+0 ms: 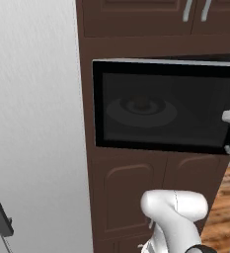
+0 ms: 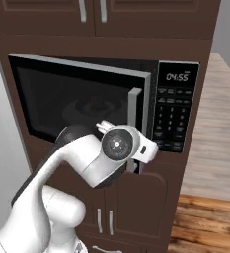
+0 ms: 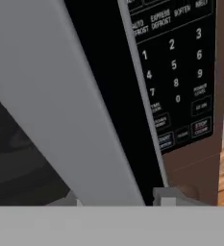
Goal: Retrieve the reheated potato from the microwave, then place the potato, cheese, and condiment on the cutting board.
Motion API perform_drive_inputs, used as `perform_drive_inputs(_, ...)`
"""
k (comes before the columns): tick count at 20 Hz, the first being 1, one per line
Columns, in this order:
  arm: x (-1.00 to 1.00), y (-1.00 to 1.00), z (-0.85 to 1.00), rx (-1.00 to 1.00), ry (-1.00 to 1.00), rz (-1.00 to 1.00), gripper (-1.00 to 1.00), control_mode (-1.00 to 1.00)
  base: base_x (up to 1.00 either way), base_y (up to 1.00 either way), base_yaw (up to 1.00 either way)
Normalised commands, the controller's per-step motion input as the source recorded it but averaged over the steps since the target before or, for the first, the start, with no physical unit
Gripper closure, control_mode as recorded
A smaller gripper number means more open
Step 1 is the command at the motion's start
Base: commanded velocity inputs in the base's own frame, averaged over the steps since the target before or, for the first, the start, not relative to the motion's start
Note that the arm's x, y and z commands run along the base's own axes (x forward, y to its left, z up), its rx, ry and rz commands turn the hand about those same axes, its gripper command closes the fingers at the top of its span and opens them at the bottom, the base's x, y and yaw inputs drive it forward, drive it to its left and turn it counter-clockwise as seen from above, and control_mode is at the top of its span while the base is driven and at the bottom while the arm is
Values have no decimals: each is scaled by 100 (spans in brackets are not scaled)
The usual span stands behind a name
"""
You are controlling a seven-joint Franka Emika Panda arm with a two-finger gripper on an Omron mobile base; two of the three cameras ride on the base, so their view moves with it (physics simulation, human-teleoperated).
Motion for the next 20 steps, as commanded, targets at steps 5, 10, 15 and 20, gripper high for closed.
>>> perform_drive_inputs(5, -67, 12, 10, 3, 5, -21, 100, -100, 0, 0, 0)
perform_drive_inputs(10, -67, 14, 8, 4, 0, -24, 100, -100, 0, 0, 0)
perform_drive_inputs(15, -61, 12, 10, 2, 2, -24, 100, -100, 0, 0, 0)
perform_drive_inputs(20, -59, 10, 8, 2, 3, -20, 100, -100, 0, 0, 0)
